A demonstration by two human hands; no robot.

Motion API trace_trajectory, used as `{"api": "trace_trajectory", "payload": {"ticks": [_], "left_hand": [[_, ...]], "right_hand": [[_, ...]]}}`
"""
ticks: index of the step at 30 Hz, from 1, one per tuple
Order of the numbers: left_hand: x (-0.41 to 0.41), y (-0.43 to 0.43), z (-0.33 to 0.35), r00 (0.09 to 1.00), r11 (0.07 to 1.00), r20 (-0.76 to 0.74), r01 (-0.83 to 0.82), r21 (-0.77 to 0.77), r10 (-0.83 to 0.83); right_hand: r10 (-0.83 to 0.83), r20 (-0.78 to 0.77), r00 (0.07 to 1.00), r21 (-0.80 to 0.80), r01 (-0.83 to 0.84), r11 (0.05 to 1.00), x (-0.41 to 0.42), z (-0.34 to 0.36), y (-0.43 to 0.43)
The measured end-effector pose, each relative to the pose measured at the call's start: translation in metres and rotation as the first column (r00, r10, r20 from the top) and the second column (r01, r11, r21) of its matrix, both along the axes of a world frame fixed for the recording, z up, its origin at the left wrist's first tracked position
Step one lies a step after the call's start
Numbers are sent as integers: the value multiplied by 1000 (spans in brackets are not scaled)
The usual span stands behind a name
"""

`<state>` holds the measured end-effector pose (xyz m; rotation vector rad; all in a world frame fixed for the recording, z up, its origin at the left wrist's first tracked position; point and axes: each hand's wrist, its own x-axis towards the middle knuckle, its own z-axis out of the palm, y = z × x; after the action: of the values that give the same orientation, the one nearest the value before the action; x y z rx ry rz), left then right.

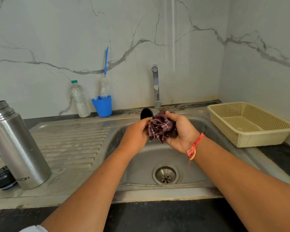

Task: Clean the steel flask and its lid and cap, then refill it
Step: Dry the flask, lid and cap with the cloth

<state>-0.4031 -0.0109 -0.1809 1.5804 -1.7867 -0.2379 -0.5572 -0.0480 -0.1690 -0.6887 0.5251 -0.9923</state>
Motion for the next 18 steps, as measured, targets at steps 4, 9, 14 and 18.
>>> {"api": "trace_trajectory", "payload": {"ticks": [4, 9, 14, 18], "left_hand": [[-2, 0, -1, 978, 999, 208, -23, 26, 17], [-9, 5, -3, 956, 993, 273, 116, -29, -104], [-14, 13, 2, 982, 977, 43, 185, -103, -181], [-18, 14, 5, 968, 962, -126, 192, -192, -218]], "right_hand": [[-119, -185, 976, -129, 96, 987, 4, -1, 1], [-243, -255, 936, -269, 172, 948, -11, 1, -12], [-36, -40, 999, -144, 30, 989, -20, 5, -14], [70, 126, 990, -50, -64, 997, -13, 5, -8]]}}
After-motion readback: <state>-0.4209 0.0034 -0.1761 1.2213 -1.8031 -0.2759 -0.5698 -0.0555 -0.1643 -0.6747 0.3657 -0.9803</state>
